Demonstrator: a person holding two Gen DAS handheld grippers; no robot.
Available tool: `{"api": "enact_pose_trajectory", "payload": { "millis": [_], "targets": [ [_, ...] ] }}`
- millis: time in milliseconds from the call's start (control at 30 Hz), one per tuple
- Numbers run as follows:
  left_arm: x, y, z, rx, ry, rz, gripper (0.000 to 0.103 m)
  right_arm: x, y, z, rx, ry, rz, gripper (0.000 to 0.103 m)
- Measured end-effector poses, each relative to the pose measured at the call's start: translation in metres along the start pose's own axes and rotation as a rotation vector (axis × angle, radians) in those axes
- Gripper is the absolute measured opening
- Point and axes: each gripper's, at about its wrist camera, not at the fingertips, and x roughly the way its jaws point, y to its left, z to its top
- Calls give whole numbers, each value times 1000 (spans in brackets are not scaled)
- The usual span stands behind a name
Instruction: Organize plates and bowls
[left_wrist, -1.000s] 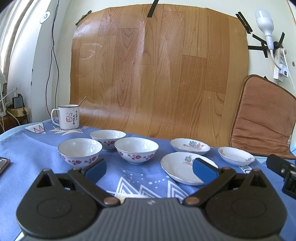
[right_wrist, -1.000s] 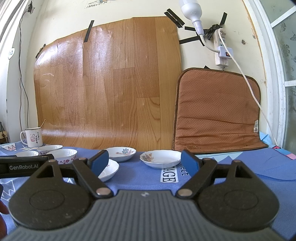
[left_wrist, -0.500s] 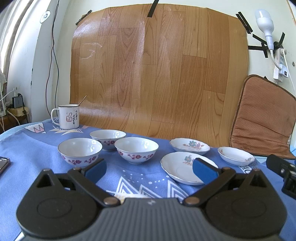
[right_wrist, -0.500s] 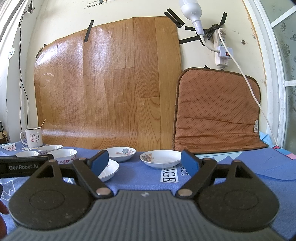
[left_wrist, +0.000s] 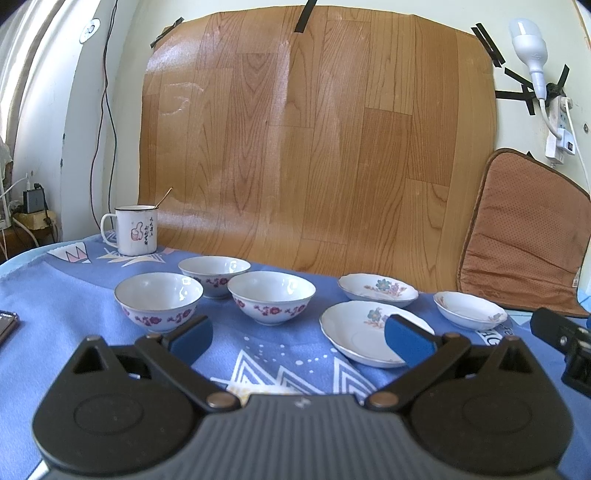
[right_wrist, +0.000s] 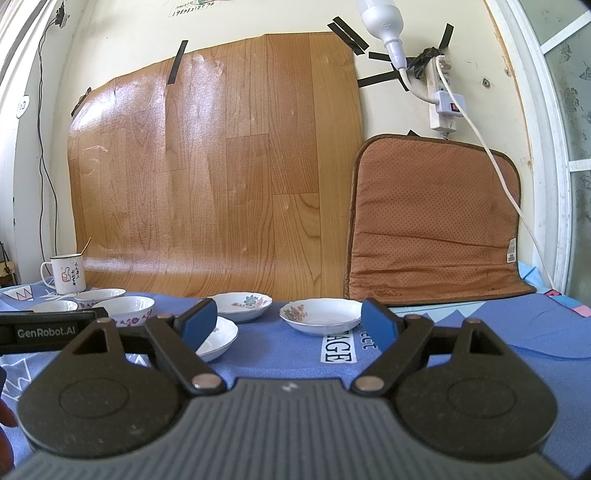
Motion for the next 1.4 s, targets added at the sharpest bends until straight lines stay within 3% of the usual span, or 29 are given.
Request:
{"api": "enact_pose_trajectory", "payload": {
  "millis": [1400],
  "targets": [
    [0,3,2,-1,10,-14,103,0,1,-1,1,2,3,87]
  ]
}}
